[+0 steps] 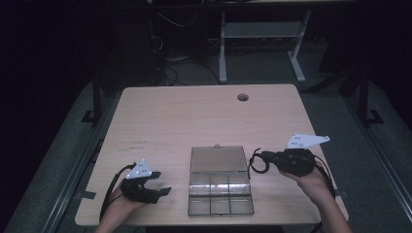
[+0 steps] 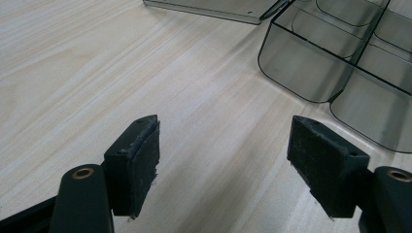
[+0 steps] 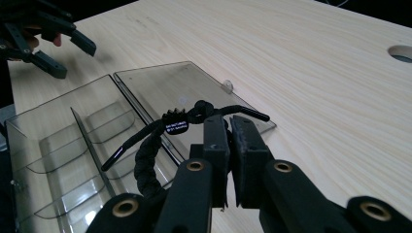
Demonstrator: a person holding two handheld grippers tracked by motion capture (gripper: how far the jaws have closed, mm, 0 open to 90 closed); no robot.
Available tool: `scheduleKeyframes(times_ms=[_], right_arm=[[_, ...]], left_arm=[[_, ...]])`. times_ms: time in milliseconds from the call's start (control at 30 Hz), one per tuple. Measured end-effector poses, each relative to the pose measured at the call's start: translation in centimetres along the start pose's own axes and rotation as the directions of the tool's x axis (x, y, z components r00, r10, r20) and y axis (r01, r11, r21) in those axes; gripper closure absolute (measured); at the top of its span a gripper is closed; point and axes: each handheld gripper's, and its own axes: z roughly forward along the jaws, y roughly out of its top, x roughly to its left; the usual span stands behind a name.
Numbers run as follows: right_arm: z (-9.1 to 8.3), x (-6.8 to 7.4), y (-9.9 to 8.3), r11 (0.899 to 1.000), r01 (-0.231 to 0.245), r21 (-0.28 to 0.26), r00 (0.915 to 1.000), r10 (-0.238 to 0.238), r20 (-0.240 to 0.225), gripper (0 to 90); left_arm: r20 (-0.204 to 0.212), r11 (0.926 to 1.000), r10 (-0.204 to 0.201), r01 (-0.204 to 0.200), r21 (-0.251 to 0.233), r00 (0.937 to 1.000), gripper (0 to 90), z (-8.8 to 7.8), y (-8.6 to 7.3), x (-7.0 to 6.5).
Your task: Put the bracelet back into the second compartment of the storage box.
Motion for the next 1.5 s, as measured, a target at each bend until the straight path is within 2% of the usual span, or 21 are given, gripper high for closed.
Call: scheduleKeyframes(times_ms=[267, 500, 967, 1500], right_arm=[[2.0, 1.1, 1.6, 0.998, 0.055, 0.007, 0.9976, -0.055, -0.042, 85.1], [3.5, 2.1, 2.4, 0.996, 0.091, 0.017, 0.9932, -0.089, -0.075, 85.1], [5.7, 3.9, 1.8, 0.99, 0.13, 0.058, 0.9864, -0.123, -0.109, 85.0], [8.0, 5.9, 1.0, 0.978, 0.161, 0.133, 0.9742, -0.136, -0.18, 84.9]], left_arm=[[0.002, 0.9999, -0.011, 0.011, -0.007, 0.9999, 27.2, 0.1, 0.0, -0.1], [0.003, 1.0, -0.004, 0.004, -0.002, 1.0, 27.2, 0.0, 0.0, 0.0], [0.006, 1.0, -0.005, 0.005, 0.0, 1.0, 27.2, 0.2, 0.0, -0.1], [0.007, 1.0, 0.0, 0.0, 0.002, 1.0, 27.2, 0.2, 0.0, -0.1]])
